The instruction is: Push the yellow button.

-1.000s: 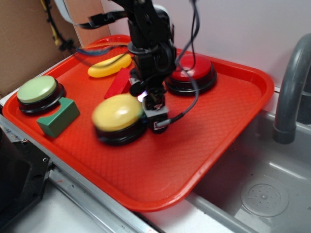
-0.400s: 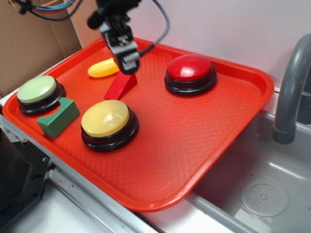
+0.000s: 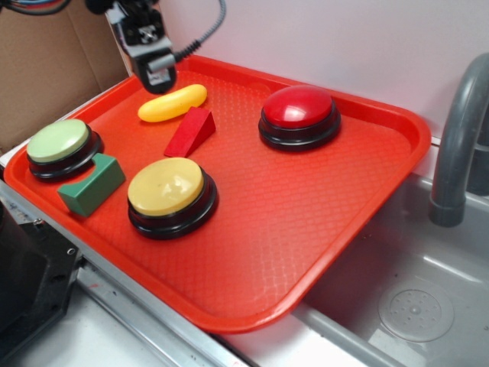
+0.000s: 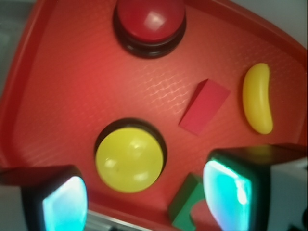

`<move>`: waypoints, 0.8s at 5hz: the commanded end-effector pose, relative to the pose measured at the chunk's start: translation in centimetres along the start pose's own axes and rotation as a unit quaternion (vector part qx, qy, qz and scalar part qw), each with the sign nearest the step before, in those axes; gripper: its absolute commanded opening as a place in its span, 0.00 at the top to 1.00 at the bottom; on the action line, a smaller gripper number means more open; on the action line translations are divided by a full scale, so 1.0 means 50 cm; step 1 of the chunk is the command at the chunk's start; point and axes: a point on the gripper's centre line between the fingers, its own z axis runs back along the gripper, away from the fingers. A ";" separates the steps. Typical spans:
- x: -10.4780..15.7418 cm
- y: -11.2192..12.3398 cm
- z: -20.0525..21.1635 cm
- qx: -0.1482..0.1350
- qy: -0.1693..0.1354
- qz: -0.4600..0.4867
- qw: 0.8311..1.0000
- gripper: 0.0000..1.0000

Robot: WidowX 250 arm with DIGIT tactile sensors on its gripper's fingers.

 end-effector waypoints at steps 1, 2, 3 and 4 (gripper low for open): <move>-0.026 -0.010 0.064 0.002 -0.044 0.009 0.999 0.00; -0.042 -0.017 0.087 0.004 -0.051 0.019 0.999 0.00; -0.050 -0.023 0.100 0.005 -0.053 0.023 0.998 0.00; -0.053 -0.026 0.108 0.009 -0.049 0.026 0.998 0.00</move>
